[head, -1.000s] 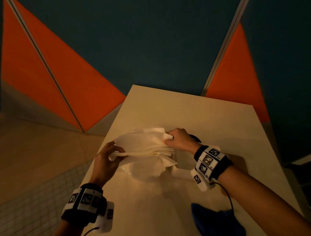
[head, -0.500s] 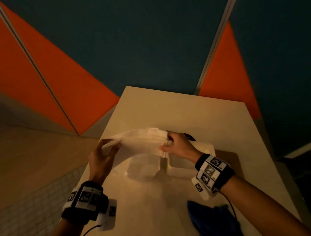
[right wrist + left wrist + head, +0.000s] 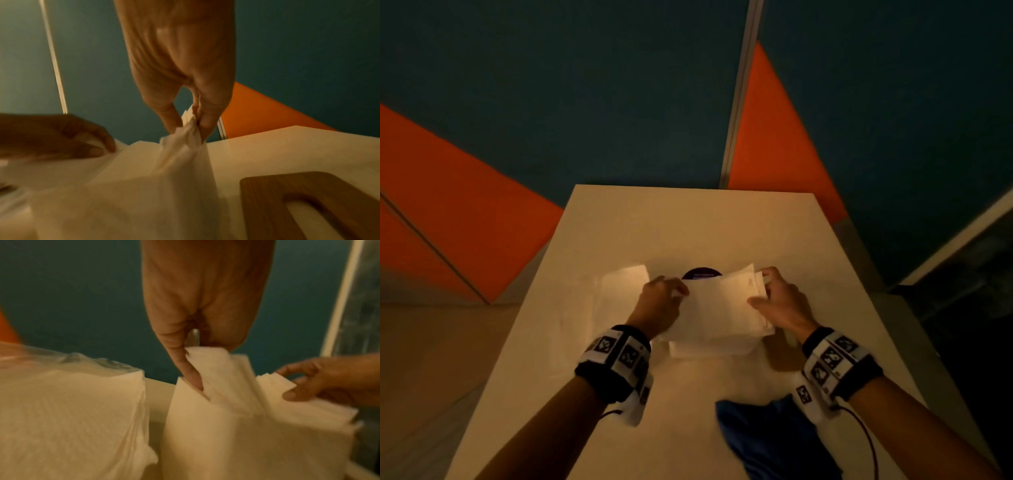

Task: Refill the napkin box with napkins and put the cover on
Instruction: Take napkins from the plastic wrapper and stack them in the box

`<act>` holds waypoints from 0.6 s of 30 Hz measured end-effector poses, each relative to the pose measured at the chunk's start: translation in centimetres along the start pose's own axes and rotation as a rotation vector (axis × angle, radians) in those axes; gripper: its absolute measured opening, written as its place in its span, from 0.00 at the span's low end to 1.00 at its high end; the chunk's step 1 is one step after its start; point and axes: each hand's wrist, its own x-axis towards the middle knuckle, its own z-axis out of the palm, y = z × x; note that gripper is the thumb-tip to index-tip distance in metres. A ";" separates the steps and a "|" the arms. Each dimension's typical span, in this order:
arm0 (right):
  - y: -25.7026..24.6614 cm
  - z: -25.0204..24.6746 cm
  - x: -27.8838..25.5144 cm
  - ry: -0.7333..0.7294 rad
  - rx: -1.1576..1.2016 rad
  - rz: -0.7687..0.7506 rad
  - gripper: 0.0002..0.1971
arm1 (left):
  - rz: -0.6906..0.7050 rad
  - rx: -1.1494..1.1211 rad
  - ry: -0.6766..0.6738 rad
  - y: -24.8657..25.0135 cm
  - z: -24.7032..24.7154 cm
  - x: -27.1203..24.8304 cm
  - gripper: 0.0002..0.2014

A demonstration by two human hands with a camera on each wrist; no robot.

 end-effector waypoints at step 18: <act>-2.1 3.8 0.8 -0.143 -0.843 -0.276 0.23 | 0.331 0.968 -0.371 0.1 4.7 2.9 0.22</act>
